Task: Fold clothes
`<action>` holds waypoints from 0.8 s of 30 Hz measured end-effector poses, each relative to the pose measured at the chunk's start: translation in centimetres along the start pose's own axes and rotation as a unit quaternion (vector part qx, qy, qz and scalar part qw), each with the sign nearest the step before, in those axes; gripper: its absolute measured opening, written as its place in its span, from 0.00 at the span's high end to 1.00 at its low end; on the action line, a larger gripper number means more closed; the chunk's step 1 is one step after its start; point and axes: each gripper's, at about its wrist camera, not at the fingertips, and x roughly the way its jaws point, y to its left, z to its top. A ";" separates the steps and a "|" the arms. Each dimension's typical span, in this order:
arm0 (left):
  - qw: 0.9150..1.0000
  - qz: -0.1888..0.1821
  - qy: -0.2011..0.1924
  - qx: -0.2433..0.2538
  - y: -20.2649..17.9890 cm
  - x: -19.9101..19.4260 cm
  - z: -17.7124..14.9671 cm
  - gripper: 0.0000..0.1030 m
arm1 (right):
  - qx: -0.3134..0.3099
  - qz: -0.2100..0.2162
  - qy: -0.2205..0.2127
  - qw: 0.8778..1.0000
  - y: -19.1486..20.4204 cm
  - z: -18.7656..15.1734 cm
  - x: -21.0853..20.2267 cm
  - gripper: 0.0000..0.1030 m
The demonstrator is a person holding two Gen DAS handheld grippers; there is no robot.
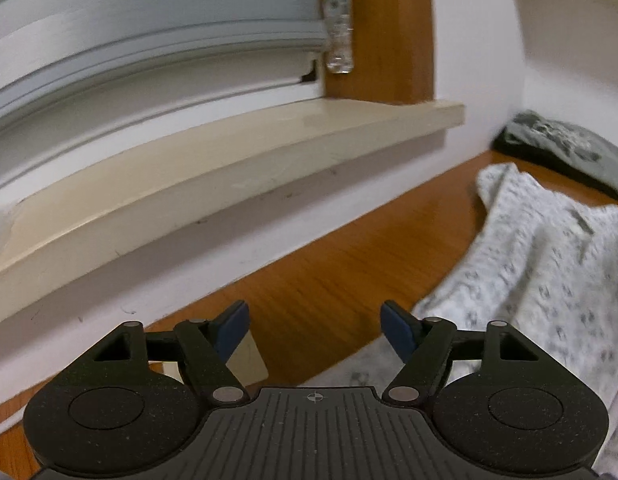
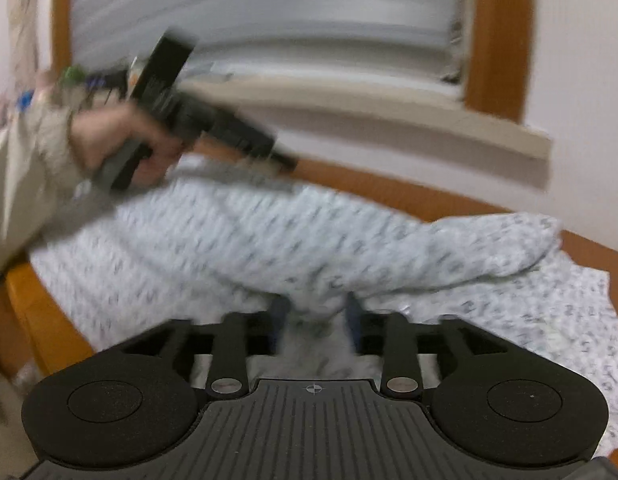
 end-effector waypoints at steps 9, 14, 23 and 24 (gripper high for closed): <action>0.999 -0.009 -0.004 -0.037 1.4 -0.1 -2.1 0.25 | 0.127 -0.093 -0.014 0.987 -9.3 2.2 2.2 0.53; 0.998 -0.011 -0.004 -0.064 2.5 0.1 -2.3 0.25 | 0.242 -0.111 -0.004 0.964 -15.4 3.1 6.6 0.46; 0.996 -0.002 -0.001 -0.086 3.7 0.1 -2.4 0.25 | 0.316 -0.114 0.008 0.942 -19.7 4.2 10.9 0.61; 0.996 -0.001 0.000 -0.087 3.8 0.1 -2.4 0.25 | 0.316 -0.117 0.005 0.942 -19.9 4.2 10.8 0.87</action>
